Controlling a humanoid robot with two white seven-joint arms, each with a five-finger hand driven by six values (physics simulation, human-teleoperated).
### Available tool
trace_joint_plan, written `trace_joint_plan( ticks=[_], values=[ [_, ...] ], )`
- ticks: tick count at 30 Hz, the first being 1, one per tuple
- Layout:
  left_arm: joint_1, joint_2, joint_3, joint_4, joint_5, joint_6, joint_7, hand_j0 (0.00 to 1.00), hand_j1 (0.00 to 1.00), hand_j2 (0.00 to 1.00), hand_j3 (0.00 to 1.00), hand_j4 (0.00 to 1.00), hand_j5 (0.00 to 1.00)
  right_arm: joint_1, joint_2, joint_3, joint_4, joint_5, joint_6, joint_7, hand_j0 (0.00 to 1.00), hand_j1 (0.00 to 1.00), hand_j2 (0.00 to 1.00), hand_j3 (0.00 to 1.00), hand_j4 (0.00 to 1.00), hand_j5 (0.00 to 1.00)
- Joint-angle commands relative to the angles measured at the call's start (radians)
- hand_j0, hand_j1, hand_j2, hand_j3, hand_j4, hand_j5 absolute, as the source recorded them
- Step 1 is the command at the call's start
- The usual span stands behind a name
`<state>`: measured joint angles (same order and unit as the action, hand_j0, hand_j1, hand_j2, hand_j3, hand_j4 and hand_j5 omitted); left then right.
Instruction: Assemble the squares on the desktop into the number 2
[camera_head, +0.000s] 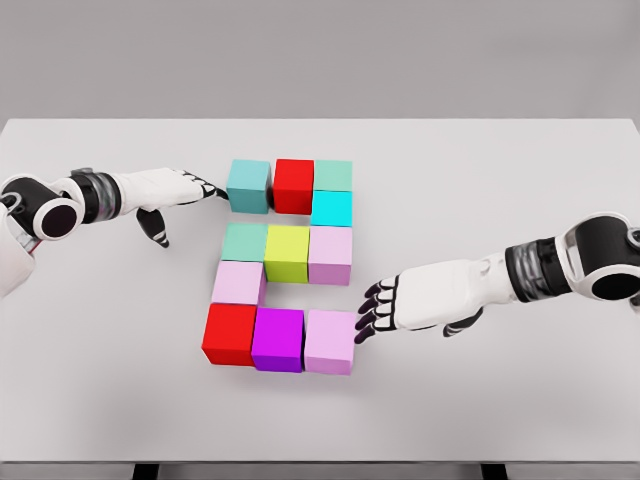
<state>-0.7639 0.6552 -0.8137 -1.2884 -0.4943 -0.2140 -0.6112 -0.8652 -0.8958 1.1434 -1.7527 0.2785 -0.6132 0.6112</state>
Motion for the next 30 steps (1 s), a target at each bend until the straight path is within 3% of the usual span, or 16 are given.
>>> trace_joint_plan(
  ticks=[1, 15, 21, 26, 28, 30],
  values=[
    [0.000, 0.000, 0.001, 0.000, 0.002, 0.001, 0.000, 1.00, 1.00, 1.00, 1.00, 1.00, 1.00, 0.000, 0.002, -0.001, -0.001, -0.005, 0.002, 0.000, 1.00, 1.00, 1.00, 1.00, 1.00, 1.00],
    [0.000, -0.002, 0.002, -0.002, 0.002, 0.001, 0.000, 1.00, 1.00, 1.00, 1.00, 1.00, 1.00, 0.000, 0.009, -0.001, -0.001, -0.007, 0.002, 0.000, 1.00, 1.00, 1.00, 1.00, 1.00, 1.00],
    [0.000, -0.002, 0.002, -0.003, 0.002, 0.001, 0.000, 1.00, 1.00, 1.00, 1.00, 1.00, 1.00, -0.014, -0.017, -0.020, 0.010, -0.009, 0.002, 0.000, 1.00, 1.00, 1.00, 1.00, 1.00, 1.00],
    [0.000, -0.003, 0.002, -0.003, 0.002, 0.001, 0.000, 1.00, 1.00, 1.00, 1.00, 1.00, 1.00, -0.017, -0.104, -0.174, 0.087, -0.025, 0.002, 0.000, 1.00, 1.00, 1.00, 1.00, 1.00, 1.00],
    [0.000, -0.002, 0.001, -0.005, 0.002, 0.001, 0.000, 1.00, 1.00, 1.00, 1.00, 1.00, 1.00, -0.008, -0.187, -0.280, 0.099, -0.203, 0.002, 0.000, 1.00, 1.00, 1.00, 1.00, 1.00, 1.00],
    [0.000, -0.003, 0.001, -0.005, 0.002, 0.001, 0.000, 1.00, 1.00, 1.00, 1.00, 1.00, 1.00, -0.005, -0.261, -0.297, 0.098, -0.367, 0.002, 0.000, 1.00, 1.00, 1.00, 1.00, 1.00, 1.00]
  ],
)
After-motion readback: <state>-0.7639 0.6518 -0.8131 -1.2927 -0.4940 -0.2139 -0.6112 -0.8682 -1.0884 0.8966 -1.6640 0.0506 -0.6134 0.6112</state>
